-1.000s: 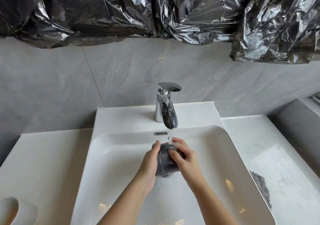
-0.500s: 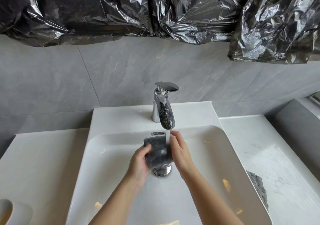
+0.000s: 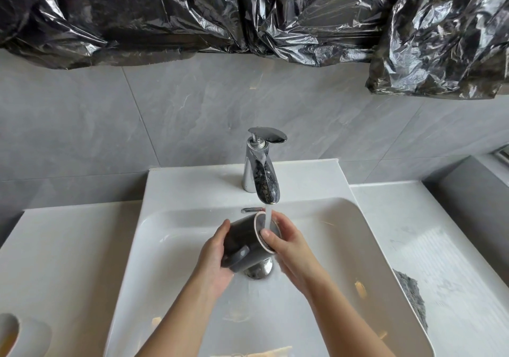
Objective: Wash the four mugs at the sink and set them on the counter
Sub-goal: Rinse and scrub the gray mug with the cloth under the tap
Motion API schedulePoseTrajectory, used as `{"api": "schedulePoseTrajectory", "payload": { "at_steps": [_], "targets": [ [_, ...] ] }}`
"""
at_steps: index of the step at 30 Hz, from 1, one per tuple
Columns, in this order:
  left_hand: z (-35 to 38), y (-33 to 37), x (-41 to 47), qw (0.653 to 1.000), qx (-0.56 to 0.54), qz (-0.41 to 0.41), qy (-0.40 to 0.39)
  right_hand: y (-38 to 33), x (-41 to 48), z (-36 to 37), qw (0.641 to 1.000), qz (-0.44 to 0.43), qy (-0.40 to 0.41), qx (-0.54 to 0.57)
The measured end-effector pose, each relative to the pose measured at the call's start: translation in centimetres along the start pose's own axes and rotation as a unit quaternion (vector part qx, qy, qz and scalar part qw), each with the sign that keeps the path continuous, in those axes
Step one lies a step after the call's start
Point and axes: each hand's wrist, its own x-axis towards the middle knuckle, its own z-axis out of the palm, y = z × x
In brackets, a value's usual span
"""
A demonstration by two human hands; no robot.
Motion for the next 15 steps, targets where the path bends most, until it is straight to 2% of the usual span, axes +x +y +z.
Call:
{"api": "schedulePoseTrajectory", "payload": {
  "at_steps": [3,5,7,10,13,15],
  "targets": [
    [0.3,-0.9,0.3,1.0,0.007,0.0,0.002,-0.2,0.5,1.1,0.99,0.007,0.135,-0.039],
    [0.3,-1.5,0.3,1.0,0.005,0.001,0.005,-0.2,0.8,1.4,0.982,0.014,0.181,-0.049],
    [0.4,-1.6,0.2,1.0,-0.001,0.007,0.0,-0.4,0.5,1.2,0.984,0.026,0.171,-0.037],
    [0.5,-1.4,0.1,0.999,0.012,0.032,-0.007,-0.3,-0.4,0.7,0.992,0.048,0.112,-0.013],
    [0.4,-1.3,0.0,0.986,0.107,0.117,-0.054,-0.6,-0.9,0.3,0.99,0.101,0.085,0.056],
    [0.3,-1.5,-0.1,0.962,0.181,0.185,-0.083,-1.6,-1.1,0.5,0.981,0.174,0.068,0.051]
  ]
}}
